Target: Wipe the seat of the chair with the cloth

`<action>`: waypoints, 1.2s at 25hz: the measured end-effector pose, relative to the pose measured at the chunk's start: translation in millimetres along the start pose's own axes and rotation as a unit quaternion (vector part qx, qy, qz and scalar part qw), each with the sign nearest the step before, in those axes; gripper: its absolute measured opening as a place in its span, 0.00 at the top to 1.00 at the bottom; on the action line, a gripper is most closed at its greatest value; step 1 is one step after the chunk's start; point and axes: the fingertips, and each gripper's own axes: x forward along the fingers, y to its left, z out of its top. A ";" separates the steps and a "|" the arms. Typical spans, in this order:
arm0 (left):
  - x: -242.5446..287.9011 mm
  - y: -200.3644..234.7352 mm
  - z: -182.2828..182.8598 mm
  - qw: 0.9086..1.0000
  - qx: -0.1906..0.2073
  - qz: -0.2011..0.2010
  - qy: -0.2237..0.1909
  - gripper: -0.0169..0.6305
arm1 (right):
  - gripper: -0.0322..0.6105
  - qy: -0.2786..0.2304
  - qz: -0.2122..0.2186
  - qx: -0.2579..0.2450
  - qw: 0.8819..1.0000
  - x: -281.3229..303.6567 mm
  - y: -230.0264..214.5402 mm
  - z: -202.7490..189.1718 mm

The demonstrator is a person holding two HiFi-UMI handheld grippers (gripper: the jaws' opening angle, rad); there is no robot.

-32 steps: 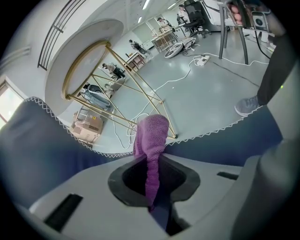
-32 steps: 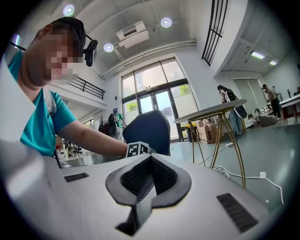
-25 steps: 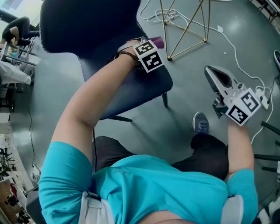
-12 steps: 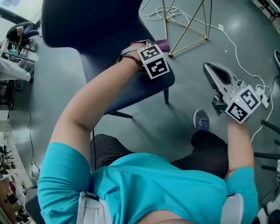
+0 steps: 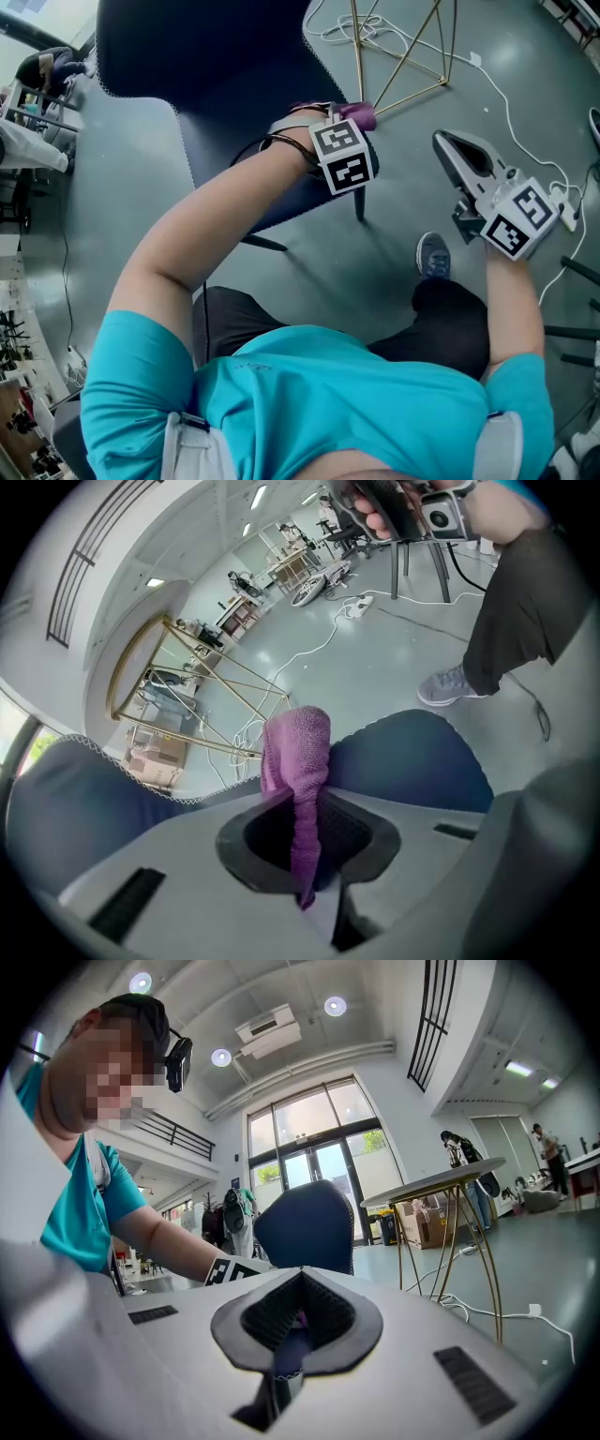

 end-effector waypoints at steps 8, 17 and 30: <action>-17.3 -32.0 11.3 0.999 0.024 -0.022 -0.004 0.90 | 0.96 0.001 -0.003 0.001 1.000 -1.4 -1.1 -1.8; -42.0 -73.7 19.0 0.996 0.073 -0.048 -0.013 0.90 | 0.96 0.000 -0.007 0.001 1.000 -3.5 -0.7 0.0; -96.5 -253.0 35.4 0.956 0.103 -0.260 -0.089 0.90 | 0.96 0.003 -0.003 0.000 1.000 -4.9 -3.1 -5.4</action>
